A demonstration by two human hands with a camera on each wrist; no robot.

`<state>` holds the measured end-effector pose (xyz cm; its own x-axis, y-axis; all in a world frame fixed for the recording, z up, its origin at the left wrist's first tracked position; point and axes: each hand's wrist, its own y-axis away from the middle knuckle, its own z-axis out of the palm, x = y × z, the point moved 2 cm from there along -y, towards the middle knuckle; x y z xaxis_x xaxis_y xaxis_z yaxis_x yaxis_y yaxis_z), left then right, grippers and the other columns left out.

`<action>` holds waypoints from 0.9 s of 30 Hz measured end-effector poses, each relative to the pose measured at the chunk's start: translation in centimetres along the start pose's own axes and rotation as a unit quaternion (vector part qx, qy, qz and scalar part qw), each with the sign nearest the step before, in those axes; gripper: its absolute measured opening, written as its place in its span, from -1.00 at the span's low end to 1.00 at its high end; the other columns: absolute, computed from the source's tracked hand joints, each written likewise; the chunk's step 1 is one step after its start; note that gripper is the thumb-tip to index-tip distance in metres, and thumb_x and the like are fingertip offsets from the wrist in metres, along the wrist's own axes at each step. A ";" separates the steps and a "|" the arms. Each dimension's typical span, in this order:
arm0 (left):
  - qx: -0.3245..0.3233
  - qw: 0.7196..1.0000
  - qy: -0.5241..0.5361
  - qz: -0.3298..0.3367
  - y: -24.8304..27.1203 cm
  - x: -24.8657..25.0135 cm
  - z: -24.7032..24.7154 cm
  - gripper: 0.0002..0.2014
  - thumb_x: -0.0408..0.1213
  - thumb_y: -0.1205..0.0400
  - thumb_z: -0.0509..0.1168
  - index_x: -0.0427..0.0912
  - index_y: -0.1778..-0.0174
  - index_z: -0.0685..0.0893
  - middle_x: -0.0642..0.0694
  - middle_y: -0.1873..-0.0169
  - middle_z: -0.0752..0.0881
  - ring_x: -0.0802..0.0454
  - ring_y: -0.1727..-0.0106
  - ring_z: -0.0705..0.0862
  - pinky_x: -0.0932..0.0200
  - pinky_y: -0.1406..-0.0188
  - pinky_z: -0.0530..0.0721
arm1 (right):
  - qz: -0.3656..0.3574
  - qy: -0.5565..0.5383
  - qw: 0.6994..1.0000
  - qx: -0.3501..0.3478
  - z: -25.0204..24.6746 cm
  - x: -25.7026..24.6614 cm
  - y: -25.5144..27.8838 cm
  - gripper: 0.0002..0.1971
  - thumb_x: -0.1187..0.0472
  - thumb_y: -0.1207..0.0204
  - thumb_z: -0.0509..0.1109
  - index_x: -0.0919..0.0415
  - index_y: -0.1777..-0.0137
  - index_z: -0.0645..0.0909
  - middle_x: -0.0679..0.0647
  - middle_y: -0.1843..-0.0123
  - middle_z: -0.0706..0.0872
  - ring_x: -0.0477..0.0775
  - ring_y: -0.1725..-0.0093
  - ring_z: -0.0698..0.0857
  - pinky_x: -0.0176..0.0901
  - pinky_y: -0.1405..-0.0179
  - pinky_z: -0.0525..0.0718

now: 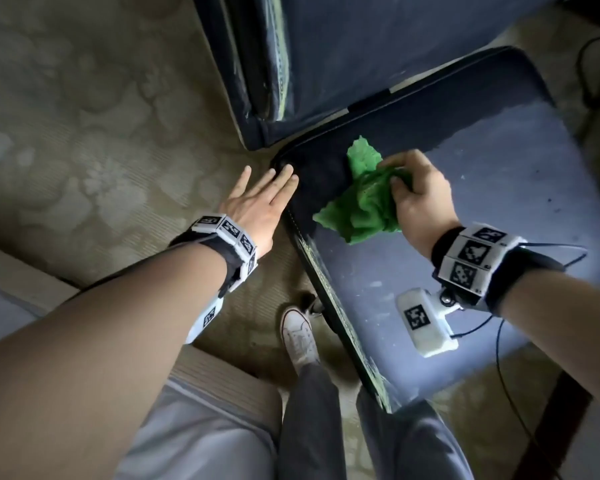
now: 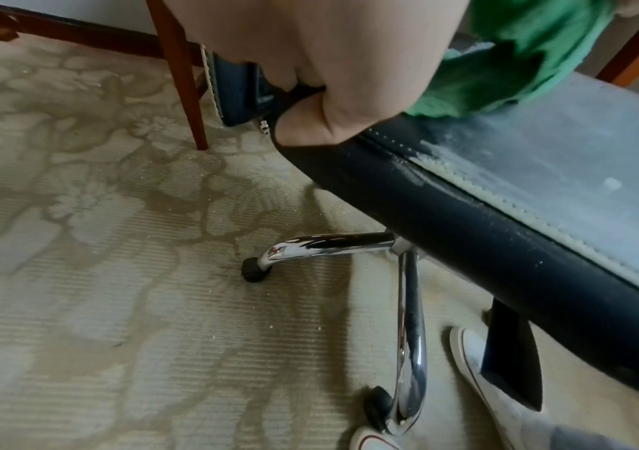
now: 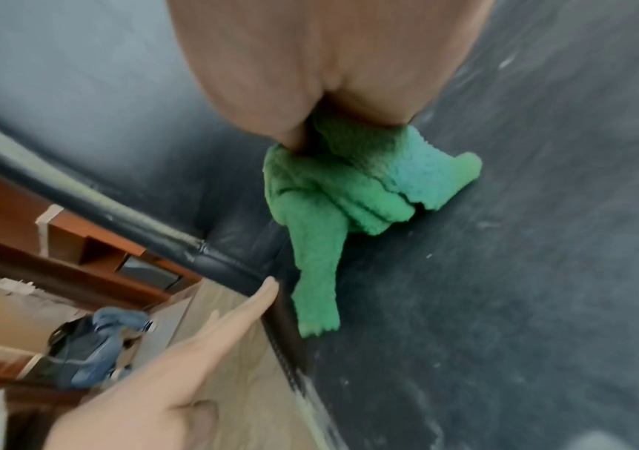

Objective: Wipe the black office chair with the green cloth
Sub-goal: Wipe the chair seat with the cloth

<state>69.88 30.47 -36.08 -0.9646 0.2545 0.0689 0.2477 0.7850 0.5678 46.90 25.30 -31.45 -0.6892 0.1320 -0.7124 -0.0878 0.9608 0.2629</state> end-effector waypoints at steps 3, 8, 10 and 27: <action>-0.002 0.999 -0.033 -0.014 -0.1 0.7 -0.6 -0.09 -0.32 -0.58 0.30 -0.14 -0.77 -0.11 -0.05 -0.77 -0.11 0.03 -0.77 -0.14 -0.21 -0.70 -0.32 | 0.037 -0.004 0.999 0.027 -2.0 1.7 1.3 -0.70 0.42 -0.61 0.16 0.21 -0.26 0.57 0.00 -0.02 0.67 0.12 -0.08 0.60 -0.32 0.05 0.47; -0.028 0.998 -0.063 -0.006 0.0 1.6 -2.3 -0.26 -0.28 -0.62 0.20 -0.19 -0.74 0.07 -0.09 -0.75 0.09 0.04 -0.76 -0.01 -0.14 -0.73 -0.24 | 0.057 0.005 0.998 0.008 -2.9 3.7 4.5 -0.74 0.38 -0.68 0.12 0.23 -0.31 0.46 0.11 0.28 0.58 0.01 0.37 0.52 -0.48 0.61 0.38; -0.038 0.997 -0.074 -0.003 0.4 2.2 -2.3 -0.29 -0.29 -0.63 0.18 -0.22 -0.73 0.09 -0.11 -0.73 0.13 0.03 -0.75 0.04 -0.10 -0.74 -0.20 | 0.047 0.013 0.999 0.007 -2.7 4.2 5.4 -0.76 0.36 -0.67 0.12 0.23 -0.29 0.43 0.15 0.41 0.53 0.05 0.46 0.48 -0.42 0.65 0.36; -0.110 0.985 -0.100 -0.084 7.1 10.4 1.3 -0.32 -0.34 -0.72 0.05 -0.33 -0.74 -0.08 -0.27 -0.74 -0.02 -0.23 -0.72 0.07 -0.01 -0.70 -0.01 | 0.112 -0.089 0.988 0.061 -4.8 6.5 14.2 -0.80 0.22 -0.63 0.21 0.16 -0.19 0.55 0.17 0.06 0.70 0.17 -0.01 0.60 -0.20 0.11 0.47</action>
<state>61.71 39.42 -32.46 -0.9480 0.2548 -0.1907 0.0399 0.6896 0.7231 37.69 38.68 -29.24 -0.5440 0.3741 -0.7510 0.1470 0.9237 0.3537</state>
